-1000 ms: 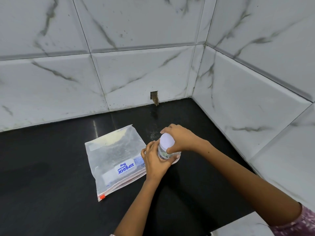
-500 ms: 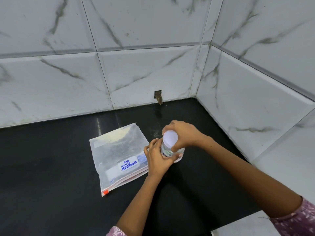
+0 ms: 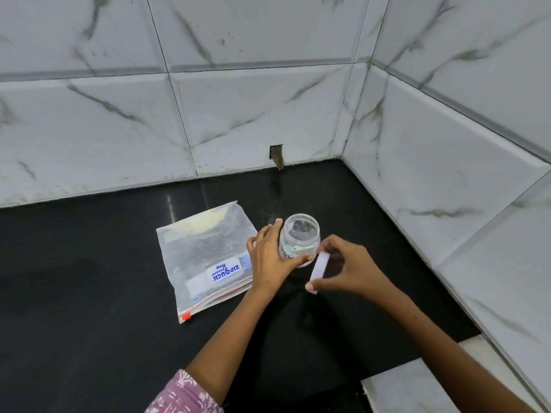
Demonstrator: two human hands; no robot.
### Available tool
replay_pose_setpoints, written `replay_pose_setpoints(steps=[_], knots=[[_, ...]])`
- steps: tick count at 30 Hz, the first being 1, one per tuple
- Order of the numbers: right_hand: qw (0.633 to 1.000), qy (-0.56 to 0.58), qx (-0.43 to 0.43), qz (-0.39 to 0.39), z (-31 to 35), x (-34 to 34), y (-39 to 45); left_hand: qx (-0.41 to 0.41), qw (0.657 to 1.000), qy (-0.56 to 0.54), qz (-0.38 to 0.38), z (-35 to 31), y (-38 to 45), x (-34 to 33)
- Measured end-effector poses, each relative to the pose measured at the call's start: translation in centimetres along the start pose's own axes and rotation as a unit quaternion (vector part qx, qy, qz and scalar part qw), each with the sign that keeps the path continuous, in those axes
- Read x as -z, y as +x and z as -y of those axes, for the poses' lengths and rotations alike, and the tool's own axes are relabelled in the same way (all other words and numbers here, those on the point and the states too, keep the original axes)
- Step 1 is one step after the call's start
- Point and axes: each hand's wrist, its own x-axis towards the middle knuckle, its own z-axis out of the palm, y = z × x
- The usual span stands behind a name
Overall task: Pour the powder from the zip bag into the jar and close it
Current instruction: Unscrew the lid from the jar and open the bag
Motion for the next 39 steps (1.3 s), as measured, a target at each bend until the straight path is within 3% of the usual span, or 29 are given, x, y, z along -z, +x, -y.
replay_pose_setpoints(steps=[8,17,22,29,36,39], knots=[[0.993,-0.015,-0.036,-0.110,-4.2,-7.2,-3.2,-0.005,0.999,0.050,-0.013,3.5,-2.6,4.2],[0.984,-0.126,0.049,-0.115,-2.0,-9.7,-3.0,0.030,0.993,0.116,0.005,6.5,-6.7,10.2],[0.980,-0.150,0.128,-0.037,1.4,-12.2,0.7,0.045,0.980,0.179,0.073,7.1,-7.4,11.7],[0.959,-0.228,0.166,-0.016,3.2,-13.5,3.9,0.039,0.972,0.232,0.029,7.3,-7.2,12.8],[0.963,-0.191,0.141,-0.124,6.4,-10.1,7.2,-0.030,0.975,0.219,-0.034,6.2,-4.3,16.8],[0.961,-0.174,0.184,-0.112,8.5,-8.7,8.1,-0.046,0.977,0.204,-0.051,5.2,-2.3,19.0]])
